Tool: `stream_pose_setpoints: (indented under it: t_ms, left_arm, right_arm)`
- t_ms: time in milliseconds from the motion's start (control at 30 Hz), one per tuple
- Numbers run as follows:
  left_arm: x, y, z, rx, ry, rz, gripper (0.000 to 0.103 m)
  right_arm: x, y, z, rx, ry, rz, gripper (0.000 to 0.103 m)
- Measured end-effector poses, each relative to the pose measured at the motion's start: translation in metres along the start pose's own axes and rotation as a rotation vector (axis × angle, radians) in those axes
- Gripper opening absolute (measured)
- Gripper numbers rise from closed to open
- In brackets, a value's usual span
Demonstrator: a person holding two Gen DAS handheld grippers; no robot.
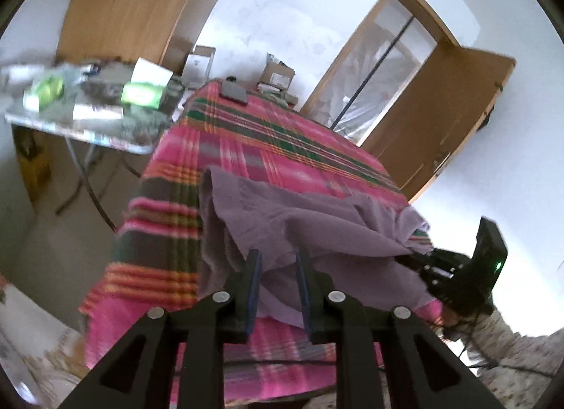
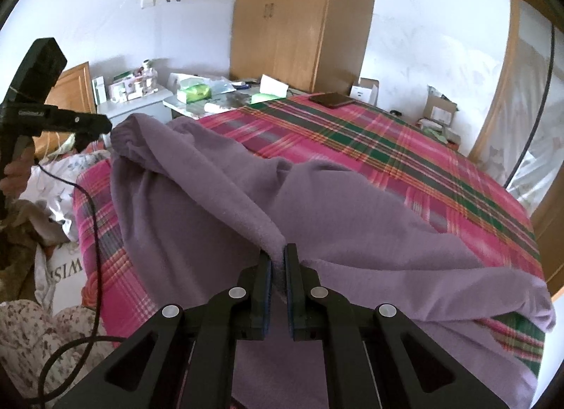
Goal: Fold clothes
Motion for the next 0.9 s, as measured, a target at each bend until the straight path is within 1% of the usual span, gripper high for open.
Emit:
stream_pose_setpoints:
  t_ms: [133, 267, 400, 533, 600, 733, 800, 900]
  left_arm:
    - [-0.001, 0.008, 0.003, -0.022, -0.181, -0.082, 0.035]
    - [-0.012, 0.017, 0.005, -0.057, -0.334, -0.097, 0.038]
    - [-0.018, 0.02, 0.005, -0.069, -0.461, -0.133, 0.04]
    - [-0.016, 0.025, -0.001, -0.115, -0.538, -0.142, 0.04]
    - [-0.014, 0.026, -0.004, -0.122, -0.579, -0.152, 0.04]
    - [-0.012, 0.027, -0.011, -0.131, -0.591, -0.124, 0.04]
    - [-0.007, 0.031, -0.016, -0.16, -0.597, -0.13, 0.04]
    - [0.001, 0.037, -0.016, -0.165, -0.573, -0.136, 0.04]
  right_arm:
    - [-0.004, -0.003, -0.008, 0.011, -0.04, -0.028, 0.007]
    - [-0.009, -0.001, -0.018, 0.005, -0.075, -0.051, 0.007]
    - [-0.013, -0.004, -0.024, 0.023, -0.105, -0.085, 0.007]
    - [-0.018, -0.004, -0.03, 0.032, -0.128, -0.111, 0.007]
    - [-0.019, -0.004, -0.032, 0.034, -0.135, -0.116, 0.007]
    - [-0.021, -0.002, -0.035, 0.036, -0.14, -0.116, 0.007]
    - [-0.02, -0.001, -0.035, 0.037, -0.135, -0.113, 0.007]
    - [-0.019, -0.003, -0.035, 0.051, -0.118, -0.11, 0.007]
Point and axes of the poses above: each gripper's, at about its wrist camera, not at the fingertips, and y roughly the way its jaws point, x to its right, z to its top, the point moved 8 cm from there along y, roughly the way its jaws point, and after that the axes turned 7 degrees about z, right-handed, at the moved point
